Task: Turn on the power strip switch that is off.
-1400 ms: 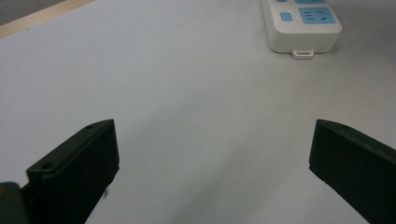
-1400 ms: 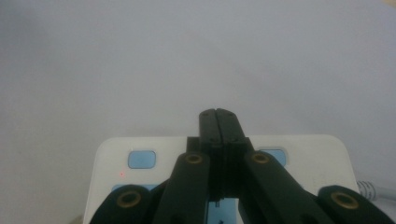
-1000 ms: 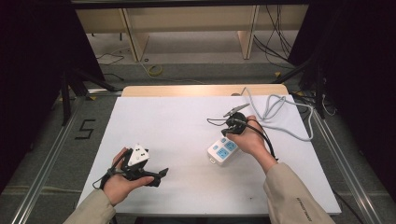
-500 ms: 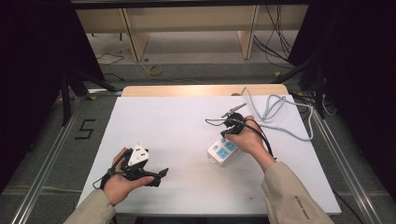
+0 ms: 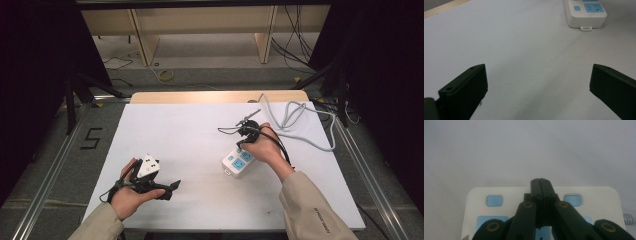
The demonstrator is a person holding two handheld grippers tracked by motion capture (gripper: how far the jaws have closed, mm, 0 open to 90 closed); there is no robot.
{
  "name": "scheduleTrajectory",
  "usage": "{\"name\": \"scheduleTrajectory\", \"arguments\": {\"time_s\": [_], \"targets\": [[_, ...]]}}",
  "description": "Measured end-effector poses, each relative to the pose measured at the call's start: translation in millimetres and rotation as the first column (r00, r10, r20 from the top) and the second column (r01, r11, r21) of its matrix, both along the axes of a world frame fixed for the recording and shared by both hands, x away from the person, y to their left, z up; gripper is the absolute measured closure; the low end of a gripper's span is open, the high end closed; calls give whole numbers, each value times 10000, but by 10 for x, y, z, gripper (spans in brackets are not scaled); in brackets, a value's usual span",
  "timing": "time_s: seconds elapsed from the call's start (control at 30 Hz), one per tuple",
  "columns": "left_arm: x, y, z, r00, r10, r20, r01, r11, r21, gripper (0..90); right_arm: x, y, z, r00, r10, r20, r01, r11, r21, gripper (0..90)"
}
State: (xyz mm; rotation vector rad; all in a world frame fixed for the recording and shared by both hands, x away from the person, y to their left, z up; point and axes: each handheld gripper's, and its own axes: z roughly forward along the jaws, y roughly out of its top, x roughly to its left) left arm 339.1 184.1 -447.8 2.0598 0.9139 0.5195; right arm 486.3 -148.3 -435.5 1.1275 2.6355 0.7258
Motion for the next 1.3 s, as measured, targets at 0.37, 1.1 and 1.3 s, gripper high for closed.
{"name": "scheduleTrajectory", "arguments": {"time_s": [0.37,1.1,1.3], "targets": [[-2,-3,1,10000,-7,1,7,10000,-13,13,33,1,14,9998,-79,-201,76,9999,-146,900],[-2,-6,1,10000,-7,-12,7,10000,-20,13,40,62,22,9982,185,-568,-207,9990,-395,900],[-5,-5,6,10000,31,-6,-31,10000,-32,13,49,91,27,9984,163,-550,-193,9983,-557,900]]}}
